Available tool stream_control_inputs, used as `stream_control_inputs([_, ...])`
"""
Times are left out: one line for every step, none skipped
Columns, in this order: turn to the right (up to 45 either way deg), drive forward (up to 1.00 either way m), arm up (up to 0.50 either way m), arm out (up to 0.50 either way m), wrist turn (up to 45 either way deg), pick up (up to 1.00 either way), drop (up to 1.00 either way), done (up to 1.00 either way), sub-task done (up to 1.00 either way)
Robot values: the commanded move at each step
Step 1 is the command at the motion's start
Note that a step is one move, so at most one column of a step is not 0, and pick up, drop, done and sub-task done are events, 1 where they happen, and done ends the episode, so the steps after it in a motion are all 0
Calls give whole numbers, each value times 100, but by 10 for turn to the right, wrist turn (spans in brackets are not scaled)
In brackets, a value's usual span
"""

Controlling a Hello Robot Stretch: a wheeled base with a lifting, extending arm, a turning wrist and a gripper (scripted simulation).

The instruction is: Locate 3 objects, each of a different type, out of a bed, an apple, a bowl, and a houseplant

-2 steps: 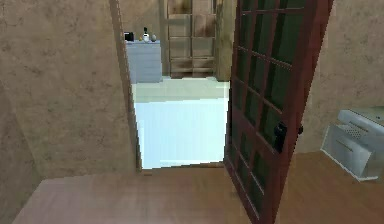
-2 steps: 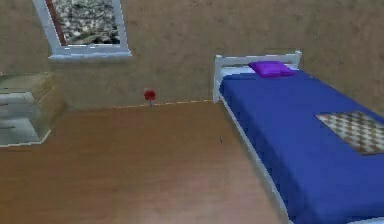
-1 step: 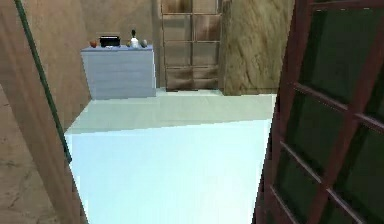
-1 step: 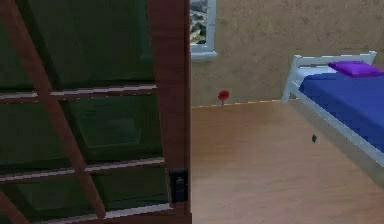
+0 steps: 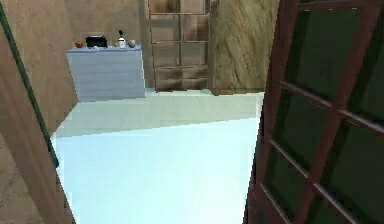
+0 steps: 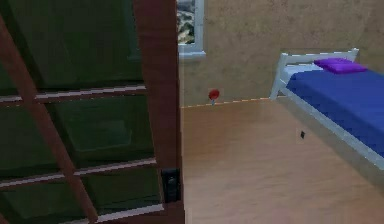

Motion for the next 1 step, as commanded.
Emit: stream_control_inputs([0,65,0,0,0,0,0,0,0])
